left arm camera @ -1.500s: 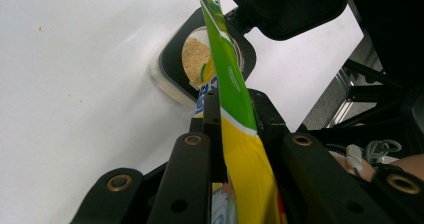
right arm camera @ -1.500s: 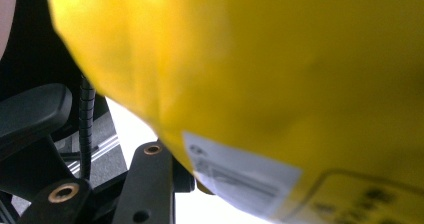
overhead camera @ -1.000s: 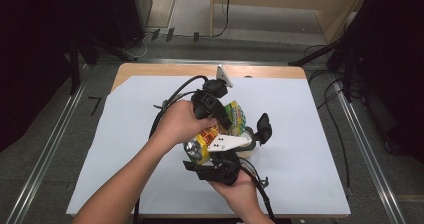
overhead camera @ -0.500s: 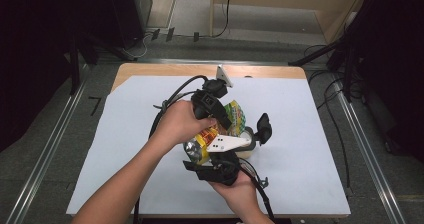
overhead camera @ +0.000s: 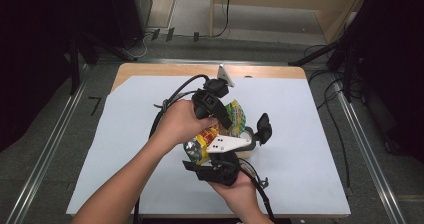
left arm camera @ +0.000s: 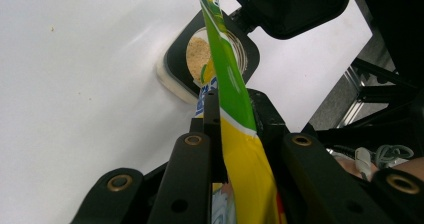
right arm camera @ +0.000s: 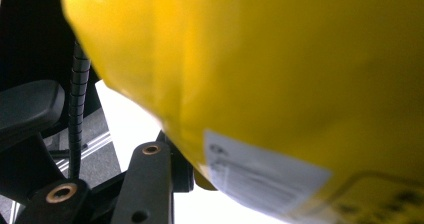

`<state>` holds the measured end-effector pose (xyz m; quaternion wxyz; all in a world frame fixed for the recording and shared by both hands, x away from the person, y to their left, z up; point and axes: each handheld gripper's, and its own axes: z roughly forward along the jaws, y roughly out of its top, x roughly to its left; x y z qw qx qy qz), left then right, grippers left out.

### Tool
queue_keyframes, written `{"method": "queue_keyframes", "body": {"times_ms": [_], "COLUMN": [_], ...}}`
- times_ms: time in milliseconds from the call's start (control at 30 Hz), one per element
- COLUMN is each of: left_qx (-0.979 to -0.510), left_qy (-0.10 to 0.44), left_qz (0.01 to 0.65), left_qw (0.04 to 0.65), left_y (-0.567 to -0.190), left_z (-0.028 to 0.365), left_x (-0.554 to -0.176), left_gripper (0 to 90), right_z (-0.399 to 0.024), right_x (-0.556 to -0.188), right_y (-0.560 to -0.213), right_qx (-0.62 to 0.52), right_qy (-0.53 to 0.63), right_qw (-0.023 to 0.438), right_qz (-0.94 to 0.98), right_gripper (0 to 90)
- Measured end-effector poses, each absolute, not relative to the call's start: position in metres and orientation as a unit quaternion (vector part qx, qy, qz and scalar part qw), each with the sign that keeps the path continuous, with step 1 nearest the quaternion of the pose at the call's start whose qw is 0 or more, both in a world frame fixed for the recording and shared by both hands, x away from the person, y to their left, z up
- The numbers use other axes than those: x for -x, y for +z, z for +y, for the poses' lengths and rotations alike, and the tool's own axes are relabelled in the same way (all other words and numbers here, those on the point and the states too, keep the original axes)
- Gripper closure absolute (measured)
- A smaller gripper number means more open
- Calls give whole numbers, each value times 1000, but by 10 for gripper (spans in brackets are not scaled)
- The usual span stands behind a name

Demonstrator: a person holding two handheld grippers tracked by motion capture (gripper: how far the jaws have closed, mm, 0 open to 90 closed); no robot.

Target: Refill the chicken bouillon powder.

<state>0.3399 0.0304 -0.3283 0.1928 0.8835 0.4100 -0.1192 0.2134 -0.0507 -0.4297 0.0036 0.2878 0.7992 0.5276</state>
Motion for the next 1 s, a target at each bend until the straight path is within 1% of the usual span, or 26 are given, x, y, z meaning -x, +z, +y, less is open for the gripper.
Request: {"method": "queue_keyframes", "body": {"times_ms": [433,700,1000], "left_qx": [-885,-888,-889], "left_qy": [-117,-108,-105], "left_qz": [410,406,405], "left_qw": [189,187,185], "left_y": [-327,-327,-327], "left_z": [29,26,24], "left_x": [-338,-335,-333], "left_gripper": [814,812,811], "right_z": [-50,-50,-49], "right_x": [-212,-212,-211], "right_y": [-430,-431,-432], "right_qx": [-288,-288,-285], "right_qy": [530,529,524], "right_qw": [0,6,6], "right_qz": [798,798,803], "right_gripper": [620,614,630]}}
